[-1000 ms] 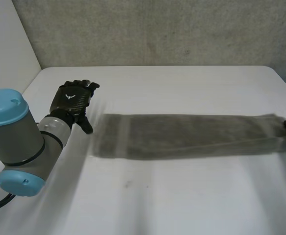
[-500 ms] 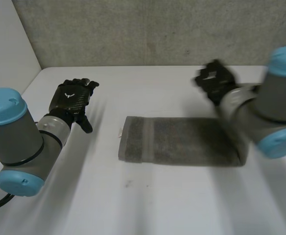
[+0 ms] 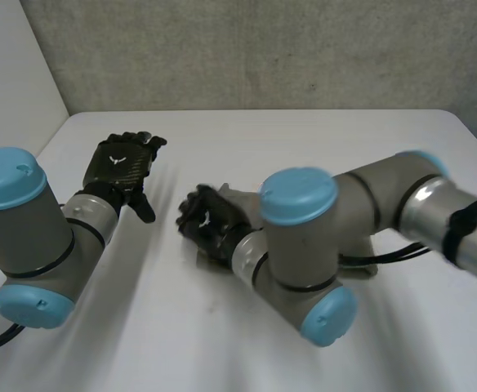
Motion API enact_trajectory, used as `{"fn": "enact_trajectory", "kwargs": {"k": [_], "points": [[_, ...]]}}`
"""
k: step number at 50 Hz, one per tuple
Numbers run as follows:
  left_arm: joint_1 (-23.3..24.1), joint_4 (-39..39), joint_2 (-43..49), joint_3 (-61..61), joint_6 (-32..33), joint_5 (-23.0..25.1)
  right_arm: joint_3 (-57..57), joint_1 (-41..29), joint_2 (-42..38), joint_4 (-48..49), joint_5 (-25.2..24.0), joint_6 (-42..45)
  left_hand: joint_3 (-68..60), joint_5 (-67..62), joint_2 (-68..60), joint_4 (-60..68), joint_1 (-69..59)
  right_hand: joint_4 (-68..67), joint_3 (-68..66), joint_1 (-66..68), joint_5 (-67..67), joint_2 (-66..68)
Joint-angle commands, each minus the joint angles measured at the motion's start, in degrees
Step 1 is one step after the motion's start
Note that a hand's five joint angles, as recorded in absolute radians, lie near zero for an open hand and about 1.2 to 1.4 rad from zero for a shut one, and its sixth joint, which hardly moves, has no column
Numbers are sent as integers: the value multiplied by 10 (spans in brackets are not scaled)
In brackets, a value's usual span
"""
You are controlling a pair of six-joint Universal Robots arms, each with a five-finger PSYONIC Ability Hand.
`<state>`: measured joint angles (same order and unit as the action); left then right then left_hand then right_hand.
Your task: Fold the towel.
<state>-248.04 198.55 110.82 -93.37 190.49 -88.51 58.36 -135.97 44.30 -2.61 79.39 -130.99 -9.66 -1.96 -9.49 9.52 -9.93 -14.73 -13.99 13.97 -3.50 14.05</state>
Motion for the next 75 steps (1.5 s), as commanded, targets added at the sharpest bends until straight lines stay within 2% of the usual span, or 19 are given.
{"fn": "enact_trajectory", "kwargs": {"k": [1,5,9,22,26,27,29,30,31,34,41,43,51,60,62,63,64,70,75], "points": [[5,0,0,1,1,0,89,84,113,8,-10,-186,-3,20,-5,5,-1,47,40,-40,35,-40],[9,1,0,6,1,1,162,154,179,7,-22,-309,-3,20,-5,5,-1,47,40,-40,35,-40],[17,1,2,11,1,1,223,205,200,7,-34,-335,-3,20,-5,5,-1,47,40,-40,35,-40],[38,2,9,13,1,0,401,321,198,89,-40,-186,-4,19,-6,5,-1,-14,-21,22,-26,21],[38,2,9,9,1,0,410,339,185,108,-36,-152,-3,20,-5,5,-1,-292,-300,300,-304,299],[38,2,9,9,1,0,410,339,184,108,-36,-152,-3,20,-5,5,-1,-293,-301,301,-306,300],[38,2,8,7,1,0,408,350,184,110,-34,-147,-3,20,-5,5,-1,-523,-530,530,-535,529],[38,2,8,7,1,0,408,350,184,110,-34,-147,-3,20,-5,5,-1,-524,-531,531,-536,531],[38,2,7,6,0,0,404,352,183,110,-33,-146,-4,19,-6,5,-1,-651,-659,659,-664,658],[38,2,6,6,0,-1,397,351,187,114,-29,-137,-4,19,-6,5,-1,-653,-660,660,-665,660],[39,1,3,6,0,-2,343,316,206,123,-5,-104,-3,20,-5,5,-1,-653,-660,660,-665,660],[41,0,0,7,-1,-2,297,231,203,124,-13,-94,-3,20,-5,5,-1,-653,-660,660,-665,660],[45,-3,-2,8,-2,-3,181,62,105,110,-47,-39,-3,20,-5,5,-1,-653,-660,660,-665,660],[40,-4,-2,7,-2,-3,122,21,26,71,-91,14,-3,20,-5,5,-1,-653,-660,660,-665,660],[38,-3,-2,8,-2,-3,127,21,26,71,-95,8,-3,20,-5,5,-1,-591,-598,599,-603,598],[37,-3,-2,11,-1,-2,134,24,31,76,-95,-3,-3,20,-5,5,-1,-350,-357,357,-362,356],[36,-3,-2,14,-1,-2,139,26,38,76,-91,-22,-3,20,-5,5,-1,-1,-8,8,-13,8],[36,-3,0,33,0,-1,167,51,92,76,-75,-132,-3,20,-5,5,-1,47,40,-40,35,-40],[46,-4,8,65,-3,-3,221,150,178,72,-60,-319,-3,20,-5,5,-1,47,40,-40,35,-40]]}}
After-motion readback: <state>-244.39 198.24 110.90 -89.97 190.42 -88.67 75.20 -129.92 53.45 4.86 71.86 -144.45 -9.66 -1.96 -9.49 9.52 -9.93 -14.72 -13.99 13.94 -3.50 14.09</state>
